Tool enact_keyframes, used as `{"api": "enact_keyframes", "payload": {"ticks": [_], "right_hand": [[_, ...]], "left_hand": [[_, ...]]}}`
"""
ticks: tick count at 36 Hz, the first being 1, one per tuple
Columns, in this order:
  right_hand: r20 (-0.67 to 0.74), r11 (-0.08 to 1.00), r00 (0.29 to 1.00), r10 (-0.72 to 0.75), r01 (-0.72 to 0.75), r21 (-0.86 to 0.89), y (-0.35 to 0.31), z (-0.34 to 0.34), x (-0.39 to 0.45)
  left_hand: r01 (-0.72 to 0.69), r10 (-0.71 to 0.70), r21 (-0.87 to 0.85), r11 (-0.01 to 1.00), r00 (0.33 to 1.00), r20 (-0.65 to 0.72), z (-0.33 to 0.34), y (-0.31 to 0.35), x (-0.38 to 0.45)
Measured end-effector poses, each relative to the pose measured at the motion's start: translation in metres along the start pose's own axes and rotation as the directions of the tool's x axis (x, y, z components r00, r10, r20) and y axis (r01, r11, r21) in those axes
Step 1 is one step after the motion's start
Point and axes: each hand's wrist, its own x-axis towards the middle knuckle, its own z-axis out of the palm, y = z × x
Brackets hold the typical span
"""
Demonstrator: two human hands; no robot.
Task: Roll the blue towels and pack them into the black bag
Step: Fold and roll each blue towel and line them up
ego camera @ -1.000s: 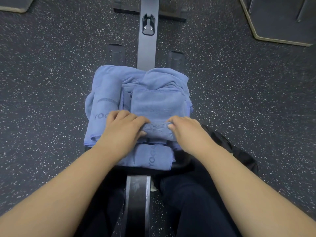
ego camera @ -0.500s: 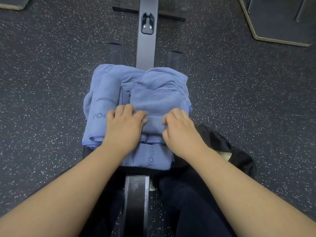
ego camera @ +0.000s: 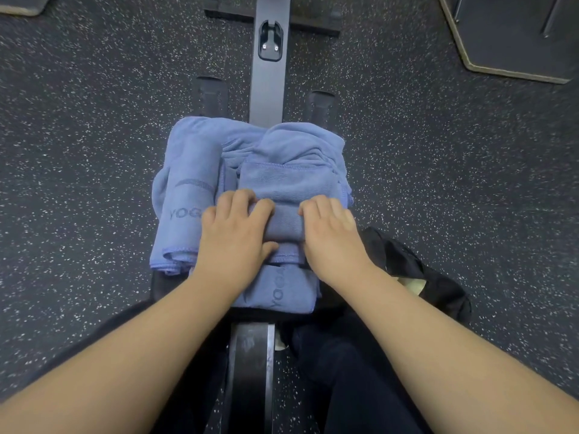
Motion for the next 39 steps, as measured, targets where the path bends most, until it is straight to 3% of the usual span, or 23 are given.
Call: {"api": "enact_keyframes", "payload": {"ticks": [7, 14, 22, 33, 39], "right_hand": [[-0.012, 0.999, 1.0, 0.023, -0.023, 0.034, 0.003, 0.001, 0.005], [0.163, 0.995, 0.986, 0.023, -0.037, 0.088, 0.008, -0.014, 0.007], [0.283, 0.969, 0.959, 0.003, -0.073, 0.236, 0.013, -0.031, 0.0], [0.372, 0.962, 0.927, 0.045, -0.14, 0.233, 0.01, -0.042, -0.004], [0.353, 0.973, 0.933, 0.071, -0.142, 0.18, 0.01, -0.027, 0.005]], "left_hand": [[0.005, -0.003, 0.036, 0.999, 0.999, -0.034, 0.006, -0.003, 0.005], [-0.015, 0.024, 0.074, 0.997, 0.991, -0.128, 0.005, -0.005, 0.007], [-0.047, 0.048, 0.028, 0.998, 0.998, -0.039, -0.006, -0.007, -0.001], [-0.085, 0.085, 0.013, 0.996, 0.996, -0.011, -0.001, -0.011, -0.007], [-0.115, 0.115, -0.009, 0.993, 0.993, 0.005, 0.001, -0.007, -0.008]]}}
